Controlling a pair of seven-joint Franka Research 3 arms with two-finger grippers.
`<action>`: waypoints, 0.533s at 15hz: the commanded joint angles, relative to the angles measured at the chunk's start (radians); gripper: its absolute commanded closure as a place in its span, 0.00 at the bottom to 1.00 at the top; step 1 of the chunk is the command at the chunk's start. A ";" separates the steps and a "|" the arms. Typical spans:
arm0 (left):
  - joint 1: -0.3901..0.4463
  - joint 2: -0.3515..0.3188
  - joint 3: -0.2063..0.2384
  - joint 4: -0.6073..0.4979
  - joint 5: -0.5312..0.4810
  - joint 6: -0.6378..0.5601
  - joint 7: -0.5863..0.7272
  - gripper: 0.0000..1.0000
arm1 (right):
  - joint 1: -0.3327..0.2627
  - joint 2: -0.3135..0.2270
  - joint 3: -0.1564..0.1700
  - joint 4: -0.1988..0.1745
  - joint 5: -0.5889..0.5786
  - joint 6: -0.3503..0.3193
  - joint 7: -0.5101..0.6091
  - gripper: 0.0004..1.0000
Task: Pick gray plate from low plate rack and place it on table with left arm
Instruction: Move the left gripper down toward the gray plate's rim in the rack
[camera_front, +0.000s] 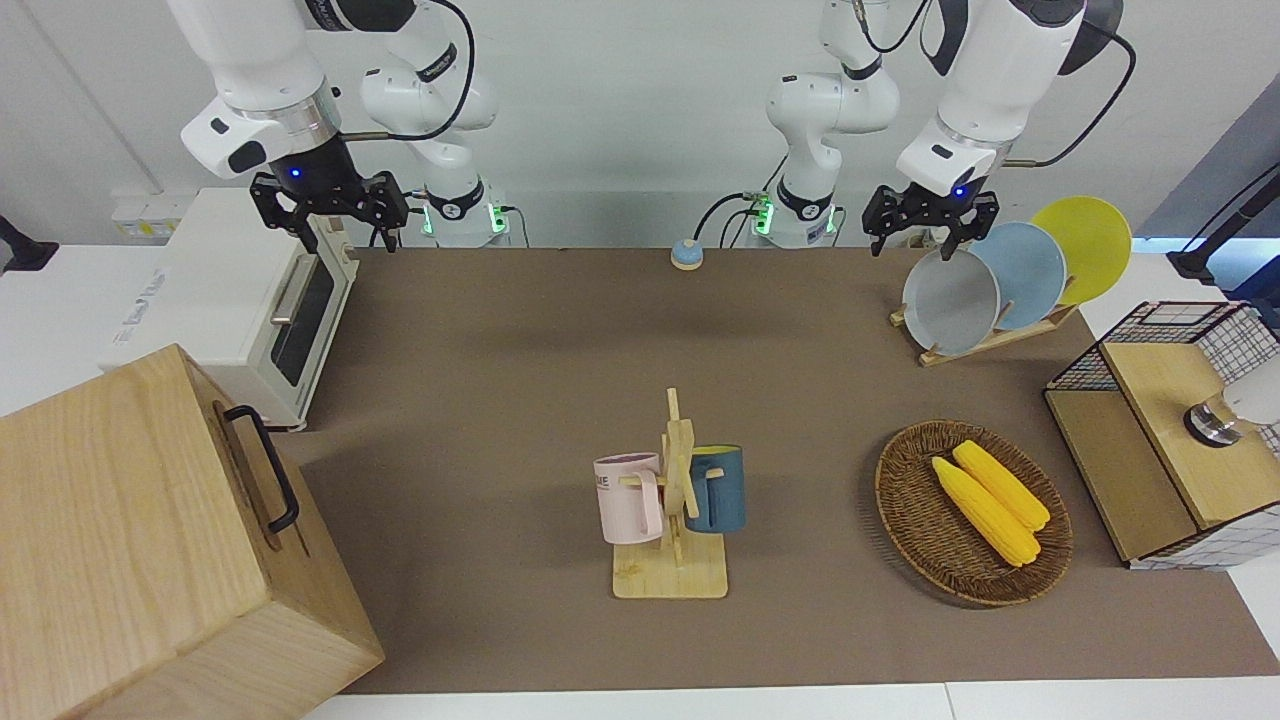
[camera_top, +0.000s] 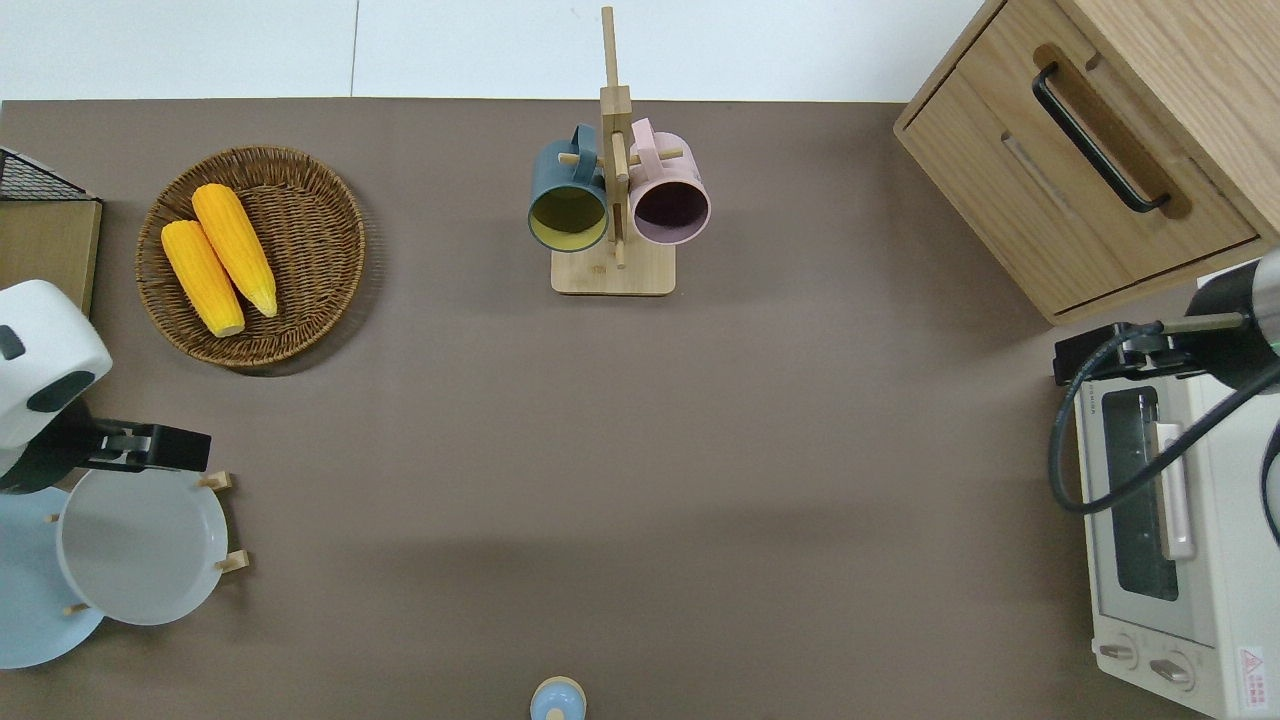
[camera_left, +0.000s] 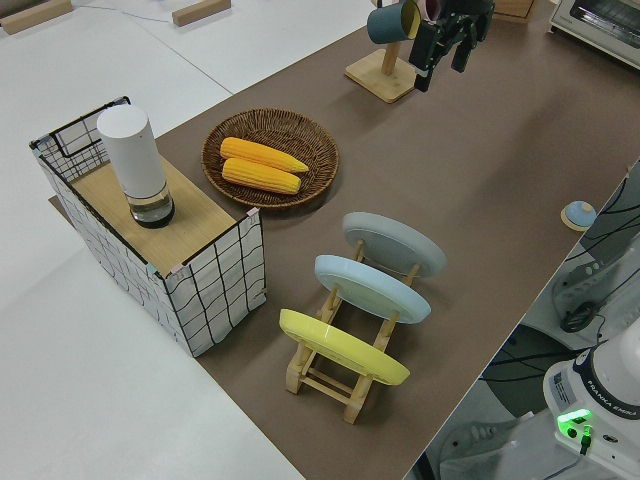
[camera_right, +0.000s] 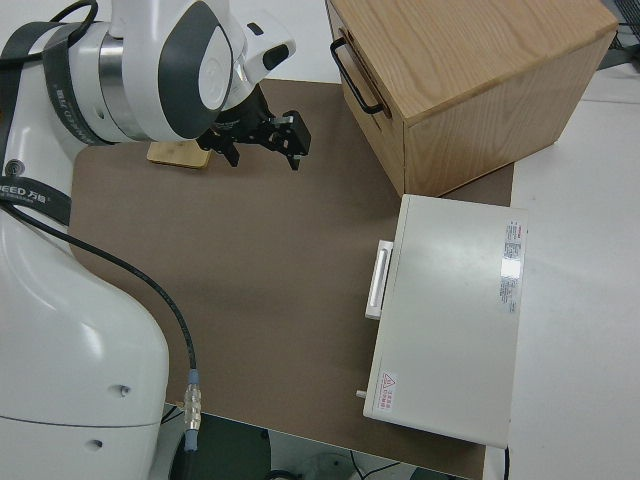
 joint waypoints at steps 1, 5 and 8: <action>0.023 -0.030 0.055 -0.031 0.014 -0.013 0.095 0.00 | 0.005 0.002 -0.004 0.005 0.003 -0.006 0.004 0.02; 0.058 -0.032 0.111 -0.034 0.023 -0.016 0.170 0.00 | 0.005 0.002 -0.004 0.005 0.003 -0.006 0.004 0.02; 0.101 -0.033 0.124 -0.054 0.023 -0.013 0.229 0.00 | 0.005 0.002 -0.004 0.005 0.003 -0.006 0.004 0.02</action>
